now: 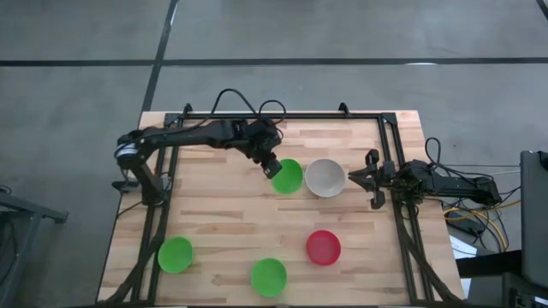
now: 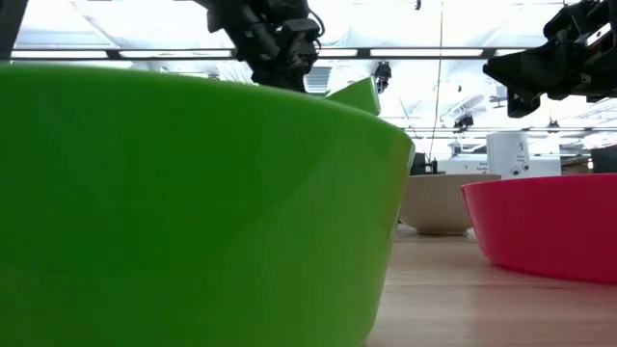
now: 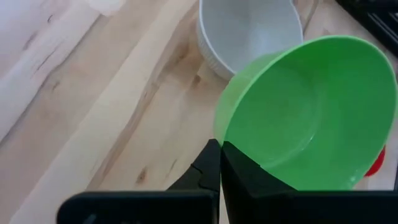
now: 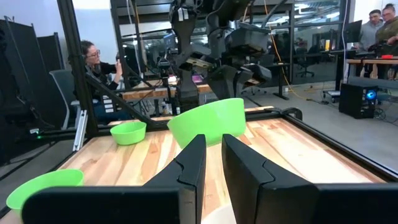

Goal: Nest bowls inside each other
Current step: Stack the top green bowl on the grey bowl

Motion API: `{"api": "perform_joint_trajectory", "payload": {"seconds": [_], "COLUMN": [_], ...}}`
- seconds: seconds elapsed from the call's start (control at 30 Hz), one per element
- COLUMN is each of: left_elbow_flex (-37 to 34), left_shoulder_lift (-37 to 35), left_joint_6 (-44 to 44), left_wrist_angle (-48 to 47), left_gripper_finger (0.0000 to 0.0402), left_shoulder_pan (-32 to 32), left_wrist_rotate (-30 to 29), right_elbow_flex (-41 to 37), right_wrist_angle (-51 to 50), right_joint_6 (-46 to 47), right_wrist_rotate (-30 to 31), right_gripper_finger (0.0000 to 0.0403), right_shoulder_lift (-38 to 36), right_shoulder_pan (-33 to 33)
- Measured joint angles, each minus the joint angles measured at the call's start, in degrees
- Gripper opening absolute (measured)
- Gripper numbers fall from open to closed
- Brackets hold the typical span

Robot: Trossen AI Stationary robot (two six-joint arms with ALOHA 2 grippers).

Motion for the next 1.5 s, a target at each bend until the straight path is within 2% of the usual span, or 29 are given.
{"api": "perform_joint_trajectory", "payload": {"seconds": [0.2, 0.47, 1.5], "left_elbow_flex": [1.05, 1.05, 2.19], "left_shoulder_lift": [0.17, -2.38, -2.56], "left_joint_6": [-2.73, -9.71, -8.45], "left_wrist_angle": [-5.76, -7.15, -4.04], "left_gripper_finger": [0.0003, 0.0003, 0.0003], "left_shoulder_pan": [0.03, 0.98, 1.91], "left_wrist_rotate": [-0.01, -4.11, -3.53], "right_elbow_flex": [0.01, -0.01, 0.00], "right_wrist_angle": [0.01, 0.01, 0.01], "right_joint_6": [0.00, 0.00, 0.00], "right_wrist_rotate": [-0.01, -0.01, -0.01], "right_gripper_finger": [0.0052, 0.0052, 0.0052], "right_shoulder_lift": [0.00, 0.00, 0.00], "right_shoulder_pan": [0.01, 0.01, 0.01]}}
